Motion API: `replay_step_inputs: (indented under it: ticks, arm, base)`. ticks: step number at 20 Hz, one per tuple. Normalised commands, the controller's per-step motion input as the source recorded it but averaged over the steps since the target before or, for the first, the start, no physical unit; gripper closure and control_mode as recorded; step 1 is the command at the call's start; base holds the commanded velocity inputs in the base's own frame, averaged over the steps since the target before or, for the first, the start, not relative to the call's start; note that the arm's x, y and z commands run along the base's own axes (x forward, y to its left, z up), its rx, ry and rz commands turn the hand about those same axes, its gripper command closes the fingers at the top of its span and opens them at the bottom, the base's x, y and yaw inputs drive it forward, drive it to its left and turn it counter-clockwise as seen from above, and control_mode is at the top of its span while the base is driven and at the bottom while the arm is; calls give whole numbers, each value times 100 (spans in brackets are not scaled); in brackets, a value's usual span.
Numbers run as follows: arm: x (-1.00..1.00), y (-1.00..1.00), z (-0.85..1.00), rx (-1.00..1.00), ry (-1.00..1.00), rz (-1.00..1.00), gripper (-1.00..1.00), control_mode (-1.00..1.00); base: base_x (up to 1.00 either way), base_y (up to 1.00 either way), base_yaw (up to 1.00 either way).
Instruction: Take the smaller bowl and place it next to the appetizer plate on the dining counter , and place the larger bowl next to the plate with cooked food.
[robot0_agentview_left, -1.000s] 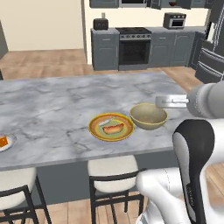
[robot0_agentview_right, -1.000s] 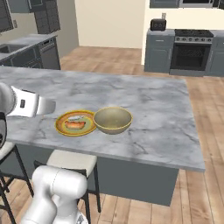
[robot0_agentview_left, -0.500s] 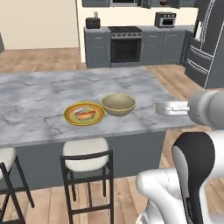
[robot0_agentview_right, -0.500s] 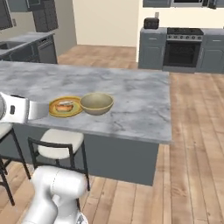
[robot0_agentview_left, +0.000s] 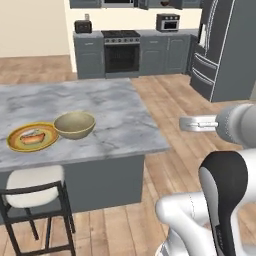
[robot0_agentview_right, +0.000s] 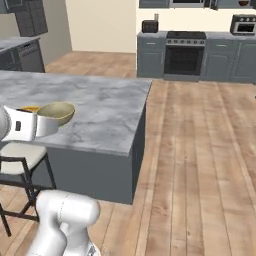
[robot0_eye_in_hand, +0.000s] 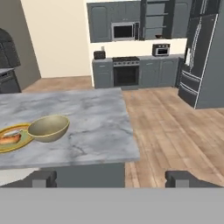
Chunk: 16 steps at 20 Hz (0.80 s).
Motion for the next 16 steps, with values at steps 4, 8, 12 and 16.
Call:
replay_step_inputs:
  ticks: [4, 8, 12, 16]
  arm:
    - [0, 0, 0, 0, 0, 0, -100, 100]
    - [0, 0, 0, 0, 0, 0, -100, 100]
    - [0, 0, 0, 0, 0, 0, -100, 100]
    - [0, 0, 0, 0, 0, 0, -100, 100]
  base:
    - [18, -100, -10]
    - [39, -100, -5]
    - [54, -100, -2]
    - [82, -100, 0]
